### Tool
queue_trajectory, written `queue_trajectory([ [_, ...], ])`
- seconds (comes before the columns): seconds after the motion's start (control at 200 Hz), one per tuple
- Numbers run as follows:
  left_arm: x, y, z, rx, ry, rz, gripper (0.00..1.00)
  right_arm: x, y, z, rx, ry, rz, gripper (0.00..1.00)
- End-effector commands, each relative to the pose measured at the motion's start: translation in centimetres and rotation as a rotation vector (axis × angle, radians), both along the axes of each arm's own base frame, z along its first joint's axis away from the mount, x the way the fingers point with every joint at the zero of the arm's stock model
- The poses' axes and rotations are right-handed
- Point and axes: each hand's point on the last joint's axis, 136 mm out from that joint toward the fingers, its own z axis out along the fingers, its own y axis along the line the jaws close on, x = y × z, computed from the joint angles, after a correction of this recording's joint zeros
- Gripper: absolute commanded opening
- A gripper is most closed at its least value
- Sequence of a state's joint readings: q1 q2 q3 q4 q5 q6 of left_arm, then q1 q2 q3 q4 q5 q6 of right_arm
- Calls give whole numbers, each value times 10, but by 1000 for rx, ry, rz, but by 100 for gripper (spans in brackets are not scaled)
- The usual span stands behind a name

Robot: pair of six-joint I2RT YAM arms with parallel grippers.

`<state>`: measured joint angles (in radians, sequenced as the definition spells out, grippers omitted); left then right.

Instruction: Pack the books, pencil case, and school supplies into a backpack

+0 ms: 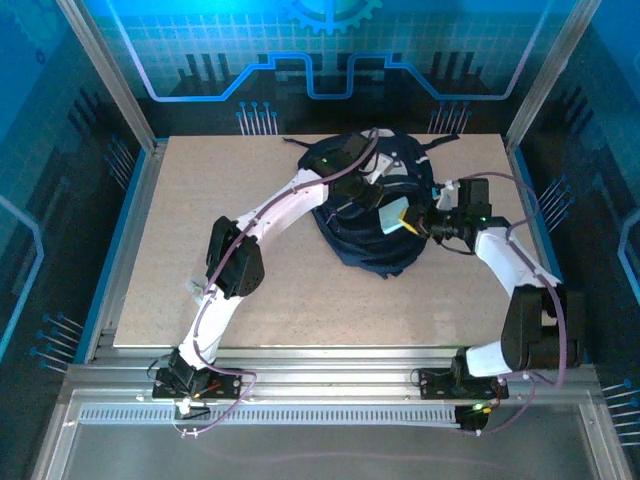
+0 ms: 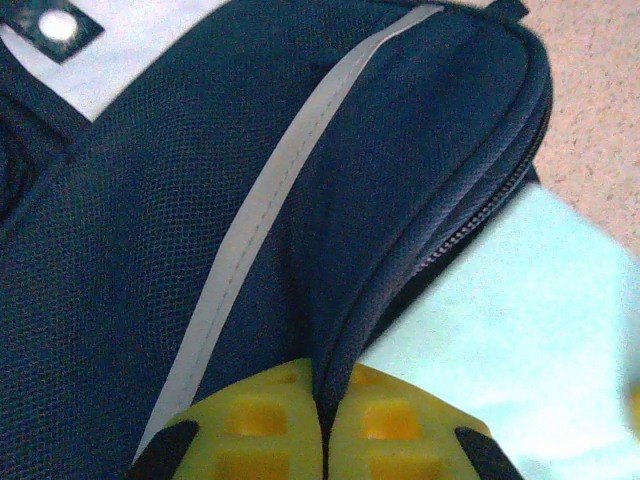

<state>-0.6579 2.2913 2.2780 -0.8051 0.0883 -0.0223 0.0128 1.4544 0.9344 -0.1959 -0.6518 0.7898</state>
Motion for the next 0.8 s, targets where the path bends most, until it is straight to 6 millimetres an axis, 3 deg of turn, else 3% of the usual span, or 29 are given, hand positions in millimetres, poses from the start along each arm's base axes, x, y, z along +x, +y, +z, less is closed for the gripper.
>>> queue_trajectory([
  [0.0, 3, -3, 54, -155, 8, 47, 0, 32, 20, 20, 74, -76, -4, 3],
  [0.255, 4, -8, 77, -280, 45, 64, 0, 67, 47, 6, 120, -70, -86, 3],
  [0.455, 5, -6, 85, -291, 29, 73, 0, 92, 37, -24, 72, 0, -269, 6],
  [0.645, 6, -5, 82, -290, 35, 85, 0, 91, 19, -60, 4, 130, -388, 13],
  [0.795, 11, -3, 81, -301, 41, 101, 0, 81, 15, -62, -41, 164, -364, 30],
])
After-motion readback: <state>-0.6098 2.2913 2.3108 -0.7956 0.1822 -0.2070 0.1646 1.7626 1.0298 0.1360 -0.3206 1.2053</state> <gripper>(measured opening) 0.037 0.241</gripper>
